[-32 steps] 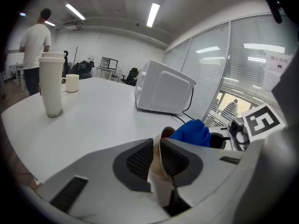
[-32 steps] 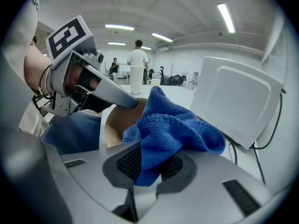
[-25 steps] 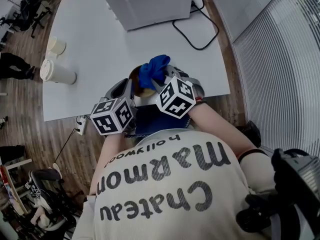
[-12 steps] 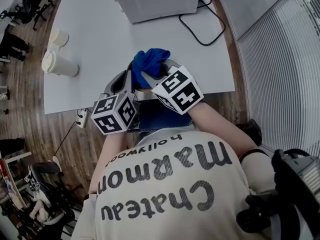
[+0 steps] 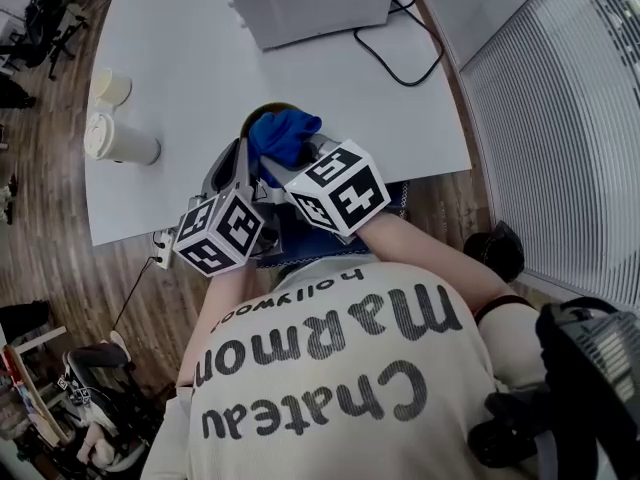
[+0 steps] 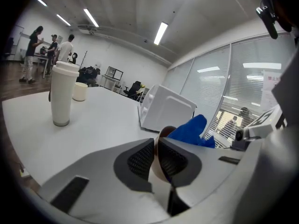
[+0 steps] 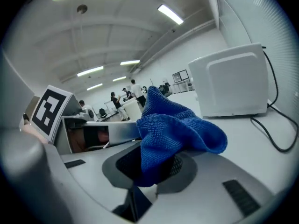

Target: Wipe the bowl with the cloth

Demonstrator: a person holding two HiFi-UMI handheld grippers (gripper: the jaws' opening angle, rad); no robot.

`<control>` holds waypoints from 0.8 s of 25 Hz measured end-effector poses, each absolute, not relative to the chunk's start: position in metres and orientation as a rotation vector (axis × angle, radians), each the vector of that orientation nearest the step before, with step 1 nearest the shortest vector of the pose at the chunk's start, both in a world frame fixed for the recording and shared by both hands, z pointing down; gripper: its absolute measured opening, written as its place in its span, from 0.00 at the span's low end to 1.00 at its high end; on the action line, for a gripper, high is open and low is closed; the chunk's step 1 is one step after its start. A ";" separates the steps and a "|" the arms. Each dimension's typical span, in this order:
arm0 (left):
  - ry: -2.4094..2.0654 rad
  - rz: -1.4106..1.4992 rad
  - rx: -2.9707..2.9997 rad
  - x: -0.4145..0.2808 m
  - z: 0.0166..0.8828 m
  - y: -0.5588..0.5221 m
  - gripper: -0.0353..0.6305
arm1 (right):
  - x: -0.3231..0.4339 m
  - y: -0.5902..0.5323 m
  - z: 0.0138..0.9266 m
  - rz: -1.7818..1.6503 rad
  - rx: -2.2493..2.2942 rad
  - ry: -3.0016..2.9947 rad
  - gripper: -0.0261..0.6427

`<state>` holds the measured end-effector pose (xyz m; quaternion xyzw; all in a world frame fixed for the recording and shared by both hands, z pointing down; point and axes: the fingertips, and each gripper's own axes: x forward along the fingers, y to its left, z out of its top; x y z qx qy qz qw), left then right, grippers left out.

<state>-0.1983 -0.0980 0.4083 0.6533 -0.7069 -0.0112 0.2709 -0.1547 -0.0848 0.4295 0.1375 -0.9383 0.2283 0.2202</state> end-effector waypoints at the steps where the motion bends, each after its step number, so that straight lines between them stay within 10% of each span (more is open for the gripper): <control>1: -1.889 -0.028 1.763 -0.204 0.409 -0.094 0.10 | -0.160 -0.080 0.431 0.601 0.384 -2.585 0.13; 20: -1.701 0.052 1.863 -0.234 0.419 -0.089 0.12 | -0.157 -0.075 0.469 0.042 0.484 -2.350 0.13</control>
